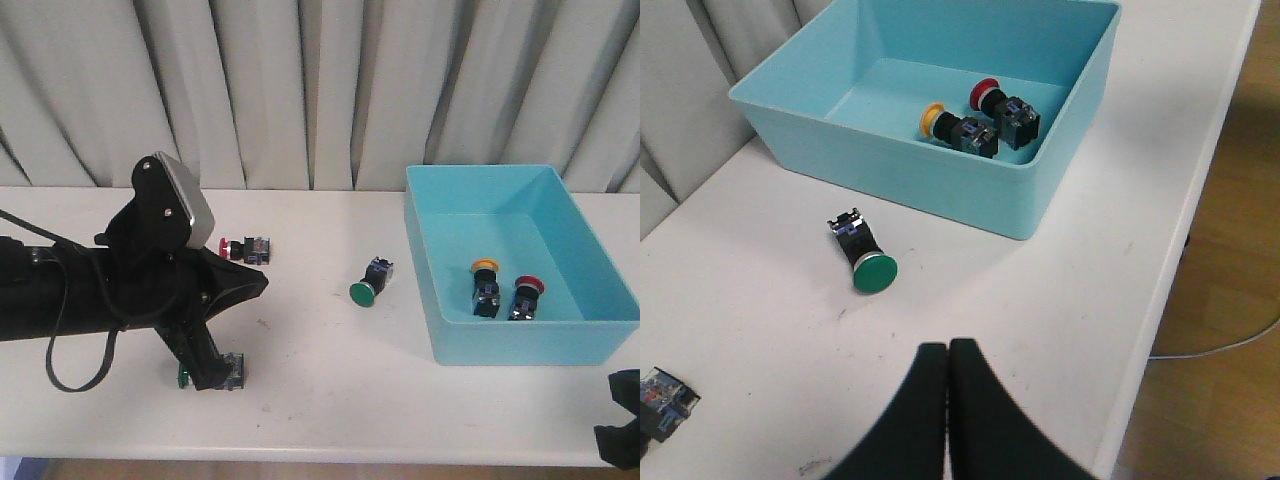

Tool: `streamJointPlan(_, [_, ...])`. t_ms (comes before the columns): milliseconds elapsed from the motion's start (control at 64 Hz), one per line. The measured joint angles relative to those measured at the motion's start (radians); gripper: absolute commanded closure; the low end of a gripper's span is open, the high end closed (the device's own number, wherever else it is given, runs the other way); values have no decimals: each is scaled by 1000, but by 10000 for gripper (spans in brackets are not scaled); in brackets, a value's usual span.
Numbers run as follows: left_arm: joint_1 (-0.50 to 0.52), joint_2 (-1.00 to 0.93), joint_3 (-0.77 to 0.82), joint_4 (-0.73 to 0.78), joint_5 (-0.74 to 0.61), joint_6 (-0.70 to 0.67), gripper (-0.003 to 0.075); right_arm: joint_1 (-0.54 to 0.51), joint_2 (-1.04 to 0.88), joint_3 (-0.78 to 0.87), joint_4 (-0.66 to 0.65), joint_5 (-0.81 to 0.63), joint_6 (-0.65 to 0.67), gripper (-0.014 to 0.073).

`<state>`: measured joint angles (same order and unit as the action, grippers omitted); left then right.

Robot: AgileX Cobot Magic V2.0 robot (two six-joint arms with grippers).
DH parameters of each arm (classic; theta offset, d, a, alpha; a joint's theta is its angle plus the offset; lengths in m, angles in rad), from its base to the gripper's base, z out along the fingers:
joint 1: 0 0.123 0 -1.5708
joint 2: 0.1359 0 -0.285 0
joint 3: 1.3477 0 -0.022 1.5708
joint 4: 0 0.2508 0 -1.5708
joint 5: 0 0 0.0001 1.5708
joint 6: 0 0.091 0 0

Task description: Pick red and yellow buttons and place in box

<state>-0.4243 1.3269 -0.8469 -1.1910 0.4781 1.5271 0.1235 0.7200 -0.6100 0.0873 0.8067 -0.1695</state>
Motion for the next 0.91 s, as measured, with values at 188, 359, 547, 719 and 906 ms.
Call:
streamJointPlan(188, [0, 0, 0, 0, 0, 0, 727, 0, 0, 0, 0, 1, 0, 601])
streamJointPlan(359, [0, 0, 0, 0, 0, 0, 727, 0, 0, 0, 0, 4, 0, 601])
streamJointPlan(547, [0, -70, 0, 114, 7, -73, 727, 0, 0, 0, 0, 4, 0, 601])
streamJointPlan(719, [0, -272, 42, 401, -56, -391, 727, 0, 0, 0, 0, 4, 0, 601])
streamJointPlan(906, [57, -543, 233, 805, -193, -936, 727, 0, 0, 0, 0, 4, 0, 601])
